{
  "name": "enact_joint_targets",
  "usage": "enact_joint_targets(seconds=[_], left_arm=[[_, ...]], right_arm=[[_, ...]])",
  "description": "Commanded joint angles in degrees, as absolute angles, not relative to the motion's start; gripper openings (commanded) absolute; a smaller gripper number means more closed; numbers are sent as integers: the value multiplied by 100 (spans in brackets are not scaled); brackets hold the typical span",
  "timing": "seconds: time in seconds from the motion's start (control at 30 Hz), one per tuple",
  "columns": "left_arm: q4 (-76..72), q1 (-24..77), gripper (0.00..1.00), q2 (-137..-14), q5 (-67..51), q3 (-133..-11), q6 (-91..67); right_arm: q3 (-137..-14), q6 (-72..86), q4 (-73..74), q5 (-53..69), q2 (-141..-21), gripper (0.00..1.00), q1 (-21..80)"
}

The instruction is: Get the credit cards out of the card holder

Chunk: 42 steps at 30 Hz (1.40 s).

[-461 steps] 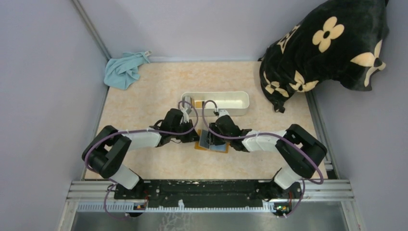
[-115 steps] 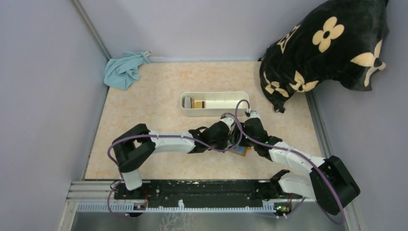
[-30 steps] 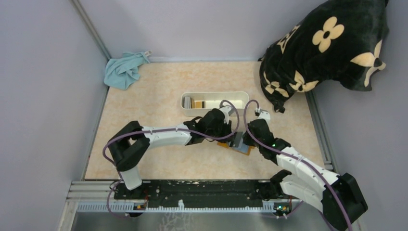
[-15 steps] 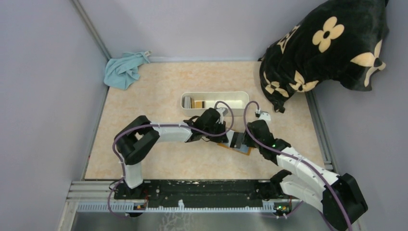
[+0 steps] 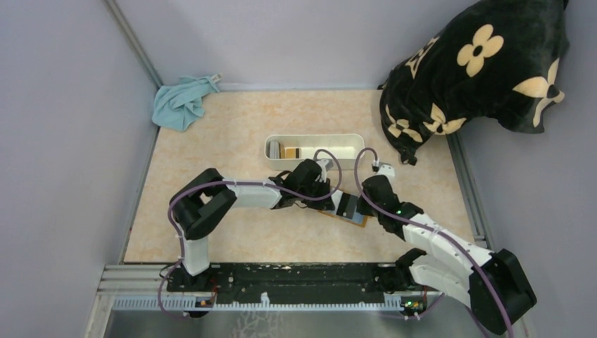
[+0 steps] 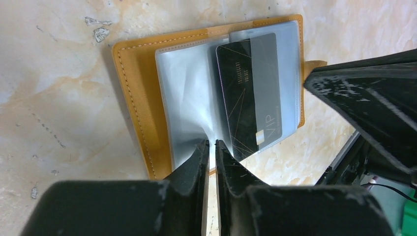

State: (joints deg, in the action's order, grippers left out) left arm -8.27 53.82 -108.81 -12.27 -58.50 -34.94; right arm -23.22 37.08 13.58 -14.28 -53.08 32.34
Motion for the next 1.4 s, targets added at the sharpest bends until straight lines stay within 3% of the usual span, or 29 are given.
enact_joint_targets(seconds=[0.0,0.1,0.17,0.37,0.6,0.97,1.17,1.37], left_arm=[[-1244,5305,19,-10912,-1599,-5633,-3556],[-2107,5071,44,-10880,-2433,-5247,-3906],[-2647,4910,50,-10839,-2770,-4944,-4181],[-3594,4682,54,-10947,-3352,-4533,-4462],[-4435,4681,48,-11367,-3663,-4472,-4631],[-4084,4706,42,-11632,-3648,-4986,-4456],[-3852,4737,29,-11725,-3648,-5229,-4407],[-3993,4727,3,-11687,-3621,-5090,-4472]], right_arm=[[-2295,3814,944,-1164,-5651,0,3164],[-2160,3875,793,-1100,-5731,0,3164],[-2091,3902,742,-1073,-5735,0,3164],[-1996,3945,638,-1032,-5870,0,3164],[-1892,3998,552,-961,-5844,0,3163],[-1794,4040,418,-906,-5902,0,3163],[-1773,4043,430,-938,-5907,0,3155],[-1782,4039,417,-949,-5922,0,3161]])
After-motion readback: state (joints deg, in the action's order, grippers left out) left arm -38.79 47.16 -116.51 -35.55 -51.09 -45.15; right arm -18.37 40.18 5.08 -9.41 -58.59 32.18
